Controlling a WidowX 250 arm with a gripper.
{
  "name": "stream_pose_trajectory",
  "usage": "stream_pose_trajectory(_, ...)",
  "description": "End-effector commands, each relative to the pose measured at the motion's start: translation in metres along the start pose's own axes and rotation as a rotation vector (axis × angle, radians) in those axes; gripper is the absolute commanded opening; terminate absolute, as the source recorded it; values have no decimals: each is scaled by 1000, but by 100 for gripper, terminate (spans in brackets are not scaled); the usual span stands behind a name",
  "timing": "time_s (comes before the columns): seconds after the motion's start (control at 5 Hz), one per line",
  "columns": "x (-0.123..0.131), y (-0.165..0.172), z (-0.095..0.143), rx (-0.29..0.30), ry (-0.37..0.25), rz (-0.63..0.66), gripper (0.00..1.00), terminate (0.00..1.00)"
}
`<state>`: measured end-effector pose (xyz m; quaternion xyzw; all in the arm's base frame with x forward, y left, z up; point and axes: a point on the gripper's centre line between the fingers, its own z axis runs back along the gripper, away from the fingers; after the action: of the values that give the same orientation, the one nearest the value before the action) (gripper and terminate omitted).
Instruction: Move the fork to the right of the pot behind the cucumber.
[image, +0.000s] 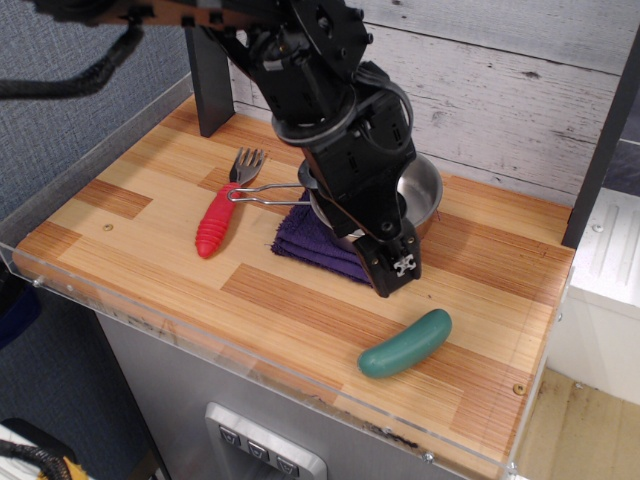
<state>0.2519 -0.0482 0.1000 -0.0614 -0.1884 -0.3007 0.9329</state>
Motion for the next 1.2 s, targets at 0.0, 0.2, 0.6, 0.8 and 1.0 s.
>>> stream_pose_trajectory(0.0,0,0,0,0,0,0,100,0)
stream_pose_trajectory(0.2,-11,14,-2,4,1,53,100,0)
stream_pose_trajectory(0.6,-38,47,-5,47,0,195,100,0)
stream_pose_trajectory(0.8,-49,60,-12,128,40,357,100,0)
stream_pose_trajectory(1.0,-55,69,-16,221,74,508,100,0)
